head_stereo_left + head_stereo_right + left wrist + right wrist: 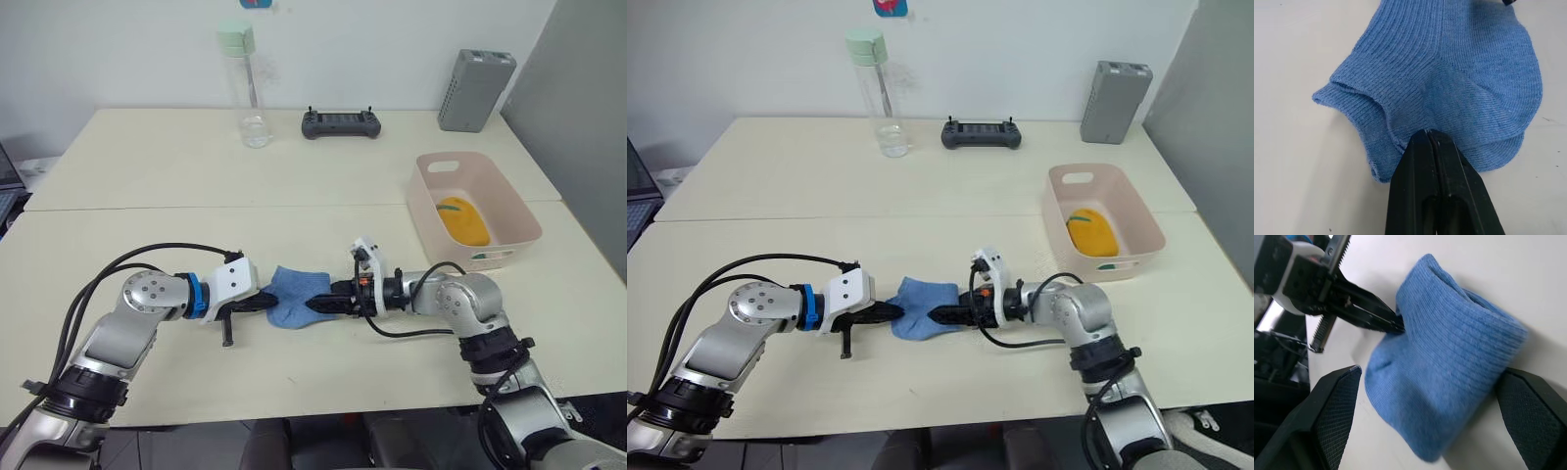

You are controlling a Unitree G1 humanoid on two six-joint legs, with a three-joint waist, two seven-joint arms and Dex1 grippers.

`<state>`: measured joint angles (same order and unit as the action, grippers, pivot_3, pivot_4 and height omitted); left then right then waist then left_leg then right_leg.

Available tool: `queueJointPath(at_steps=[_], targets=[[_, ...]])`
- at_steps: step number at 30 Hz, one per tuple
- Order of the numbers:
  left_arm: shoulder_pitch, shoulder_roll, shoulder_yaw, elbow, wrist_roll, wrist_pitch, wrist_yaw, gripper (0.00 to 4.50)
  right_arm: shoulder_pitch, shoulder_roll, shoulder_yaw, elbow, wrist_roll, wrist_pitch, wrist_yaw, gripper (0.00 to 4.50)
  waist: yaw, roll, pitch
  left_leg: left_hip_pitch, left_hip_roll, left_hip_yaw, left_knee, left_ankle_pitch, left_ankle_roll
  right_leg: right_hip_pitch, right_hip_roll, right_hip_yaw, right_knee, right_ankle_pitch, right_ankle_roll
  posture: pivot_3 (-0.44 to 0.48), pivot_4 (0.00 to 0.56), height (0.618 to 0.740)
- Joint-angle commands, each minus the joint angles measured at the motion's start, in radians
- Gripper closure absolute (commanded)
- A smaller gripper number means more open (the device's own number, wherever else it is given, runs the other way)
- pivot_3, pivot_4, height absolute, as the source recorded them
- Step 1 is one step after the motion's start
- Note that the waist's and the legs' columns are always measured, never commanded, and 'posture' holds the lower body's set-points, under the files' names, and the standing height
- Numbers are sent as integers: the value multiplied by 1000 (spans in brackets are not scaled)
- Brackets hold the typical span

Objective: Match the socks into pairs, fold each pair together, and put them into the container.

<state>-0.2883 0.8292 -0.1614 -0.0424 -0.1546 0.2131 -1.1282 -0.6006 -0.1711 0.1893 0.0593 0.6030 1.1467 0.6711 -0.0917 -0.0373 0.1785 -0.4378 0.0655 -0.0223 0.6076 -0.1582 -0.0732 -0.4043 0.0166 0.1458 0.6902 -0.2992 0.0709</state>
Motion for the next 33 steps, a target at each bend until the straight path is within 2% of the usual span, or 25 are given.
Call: queueJointPath(at_steps=[1,2,5,13,16,18,21,27,30,33], targets=[[2,-3,8,-9,-4,20,-2,4500,-26,57,18,21,10,-4,6,47,0,0,0,0,0,0,0,0,0,0,0,0,0,0,0,0,150,740],[0,-3,9,-8,-5,21,-1,4500,-31,70,12,29,12,-3,3,47,1,0,0,0,0,0,0,0,0,0,0,0,0,0,0,0,150,740],[-9,-4,12,-2,-5,22,1,4500,-40,91,9,50,-1,-20,2,628,2,0,0,0,0,0,0,0,0,0,0,0,0,0,-1,0,150,740],[-17,-12,25,-15,-28,32,2,4500,-29,92,-25,56,-13,-44,-17,3360,3,0,0,-1,0,0,0,0,0,0,0,-1,0,0,0,0,150,740],[-36,-27,67,-51,-113,110,-7,4500,-25,78,-40,22,-8,-33,-17,4420,3,0,0,-1,0,0,0,0,0,0,0,0,0,0,0,0,150,740],[-51,-27,94,-76,-167,158,-23,4500,-28,61,-65,-22,11,-17,-16,4467,4,0,0,-2,0,-1,0,0,0,-1,0,-1,0,0,0,0,150,740],[-98,-48,137,-96,-239,214,-10,3917,-44,14,-109,-116,39,-7,-8,4500,5,1,1,-3,0,-1,0,0,0,-1,0,-1,-1,0,0,0,150,740],[-293,-156,199,-200,-415,404,98,2055,-123,-105,-272,-258,96,7,-59,4500,9,1,1,-8,-1,-3,1,0,0,-2,0,-3,-3,1,1,0,150,740],[-396,-222,176,-229,-431,440,169,1169,-181,-266,-326,-291,66,-20,-43,4500,11,1,1,-9,-1,-3,1,0,0,-1,0,-3,-7,1,2,0,150,740],[-474,-299,151,-214,-409,428,233,179,-226,-434,-335,-251,4,-95,-8,4500,16,1,1,-10,-2,-3,1,0,0,-1,-1,-3,-9,2,2,0,150,740]])
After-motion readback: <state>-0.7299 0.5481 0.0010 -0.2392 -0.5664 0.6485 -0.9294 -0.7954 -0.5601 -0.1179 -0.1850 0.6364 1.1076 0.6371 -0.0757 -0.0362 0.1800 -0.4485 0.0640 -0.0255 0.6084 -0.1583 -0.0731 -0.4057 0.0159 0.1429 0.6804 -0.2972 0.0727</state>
